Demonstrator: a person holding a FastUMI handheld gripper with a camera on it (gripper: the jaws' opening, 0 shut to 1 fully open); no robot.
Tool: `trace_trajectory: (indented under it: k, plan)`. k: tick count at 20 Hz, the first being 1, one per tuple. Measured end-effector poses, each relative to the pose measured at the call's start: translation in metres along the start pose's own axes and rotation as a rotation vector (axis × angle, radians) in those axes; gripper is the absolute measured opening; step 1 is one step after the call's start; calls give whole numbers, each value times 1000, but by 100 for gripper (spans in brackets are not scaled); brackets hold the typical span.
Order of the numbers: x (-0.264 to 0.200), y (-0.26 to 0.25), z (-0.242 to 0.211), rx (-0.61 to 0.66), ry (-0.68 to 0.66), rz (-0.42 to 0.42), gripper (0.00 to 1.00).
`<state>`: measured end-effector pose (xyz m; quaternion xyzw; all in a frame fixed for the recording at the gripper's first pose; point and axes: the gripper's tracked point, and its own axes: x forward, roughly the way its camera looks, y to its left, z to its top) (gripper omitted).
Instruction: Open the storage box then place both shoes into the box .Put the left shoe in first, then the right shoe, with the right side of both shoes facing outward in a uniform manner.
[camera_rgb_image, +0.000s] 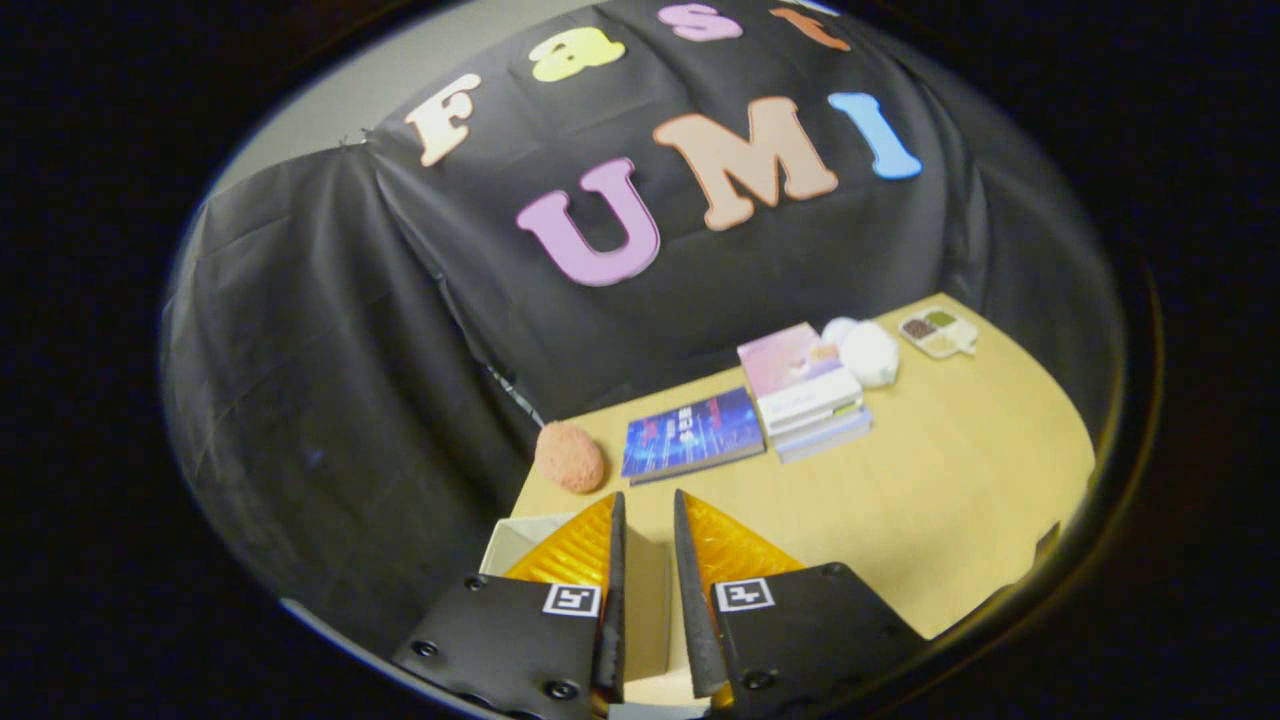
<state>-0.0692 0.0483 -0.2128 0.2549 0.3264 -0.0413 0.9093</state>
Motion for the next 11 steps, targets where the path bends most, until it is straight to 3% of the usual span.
trace_trajectory:
  k: [6, 11]
  plan:
    - [-29, 4, 68, -128, -210, -23, 27]
    - [-44, 3, 91, -214, -308, -71, 27]
